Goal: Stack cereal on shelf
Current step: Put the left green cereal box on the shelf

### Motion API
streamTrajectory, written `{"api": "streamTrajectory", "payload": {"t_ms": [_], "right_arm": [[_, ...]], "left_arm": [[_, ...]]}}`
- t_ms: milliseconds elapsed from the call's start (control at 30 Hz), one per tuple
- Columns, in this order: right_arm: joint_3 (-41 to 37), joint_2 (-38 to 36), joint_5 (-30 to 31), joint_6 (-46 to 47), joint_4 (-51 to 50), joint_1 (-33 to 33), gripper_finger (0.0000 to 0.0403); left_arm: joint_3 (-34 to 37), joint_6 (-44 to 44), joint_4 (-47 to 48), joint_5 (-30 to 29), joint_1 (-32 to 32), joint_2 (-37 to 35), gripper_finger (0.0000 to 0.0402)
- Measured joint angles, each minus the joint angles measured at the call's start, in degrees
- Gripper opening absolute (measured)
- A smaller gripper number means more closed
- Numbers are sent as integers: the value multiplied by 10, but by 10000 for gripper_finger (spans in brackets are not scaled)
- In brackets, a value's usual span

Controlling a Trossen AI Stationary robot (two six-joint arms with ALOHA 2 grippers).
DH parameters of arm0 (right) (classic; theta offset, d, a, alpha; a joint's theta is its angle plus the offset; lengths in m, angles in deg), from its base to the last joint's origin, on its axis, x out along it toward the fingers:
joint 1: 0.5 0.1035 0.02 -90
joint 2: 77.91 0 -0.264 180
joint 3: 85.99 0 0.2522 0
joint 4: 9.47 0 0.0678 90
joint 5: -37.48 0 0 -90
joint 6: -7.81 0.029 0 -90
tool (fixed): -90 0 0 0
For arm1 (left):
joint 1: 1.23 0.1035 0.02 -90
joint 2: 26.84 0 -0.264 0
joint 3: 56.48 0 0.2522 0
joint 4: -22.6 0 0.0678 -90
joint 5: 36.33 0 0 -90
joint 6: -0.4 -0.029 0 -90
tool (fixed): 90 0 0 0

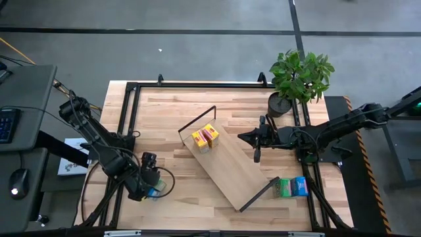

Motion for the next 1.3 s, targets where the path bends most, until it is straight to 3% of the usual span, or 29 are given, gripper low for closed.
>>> {"api": "streamTrajectory", "payload": {"t_ms": [233, 900, 1300], "right_arm": [[0, 0, -1, 0, 0, 0, 1], [0, 0, -2, 0, 0, 0, 1], [0, 0, -2, 0, 0, 0, 1]], "left_arm": [[0, -7, 1, 17, 12, 0, 313], [4, -24, 0, 22, 13, -16, 163], [2, -21, -5, -5, 13, -65, 140]]}}
